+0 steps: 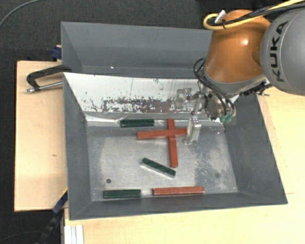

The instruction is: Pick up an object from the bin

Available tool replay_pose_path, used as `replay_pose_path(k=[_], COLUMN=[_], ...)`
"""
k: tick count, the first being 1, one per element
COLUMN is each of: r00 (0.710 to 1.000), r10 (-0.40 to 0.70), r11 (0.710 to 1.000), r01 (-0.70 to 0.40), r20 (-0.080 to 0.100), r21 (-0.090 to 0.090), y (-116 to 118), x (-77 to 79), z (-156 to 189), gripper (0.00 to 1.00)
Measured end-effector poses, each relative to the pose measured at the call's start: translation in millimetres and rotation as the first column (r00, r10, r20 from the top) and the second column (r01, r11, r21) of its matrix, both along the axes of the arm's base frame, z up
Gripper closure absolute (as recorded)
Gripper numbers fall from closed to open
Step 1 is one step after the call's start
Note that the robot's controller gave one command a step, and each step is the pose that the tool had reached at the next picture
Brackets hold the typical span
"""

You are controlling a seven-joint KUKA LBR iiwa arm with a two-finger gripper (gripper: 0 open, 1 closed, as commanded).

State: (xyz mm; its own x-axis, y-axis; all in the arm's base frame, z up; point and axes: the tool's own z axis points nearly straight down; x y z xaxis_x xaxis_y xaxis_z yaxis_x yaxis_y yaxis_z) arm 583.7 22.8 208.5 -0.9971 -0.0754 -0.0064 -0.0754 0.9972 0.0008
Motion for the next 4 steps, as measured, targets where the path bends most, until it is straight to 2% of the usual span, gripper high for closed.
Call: replay_pose_path(k=[1,2,3,4], r00=[0.531,0.018,0.020,-0.175], r10=[0.848,1.000,1.000,0.985], r11=[0.531,0.018,0.020,-0.175], r01=[-0.848,-1.000,-1.000,-0.984], r20=[-0.006,-0.002,-0.002,-0.007], r21=[0.001,-0.005,-0.003,-0.016], y=[14.8,23.0,22.8,-22.8], x=[-1.0,9.4,9.4,-3.7], z=[-106.9,-138.2,-137.6,129.6], gripper=[0.00,0.00,1.00,1.00])
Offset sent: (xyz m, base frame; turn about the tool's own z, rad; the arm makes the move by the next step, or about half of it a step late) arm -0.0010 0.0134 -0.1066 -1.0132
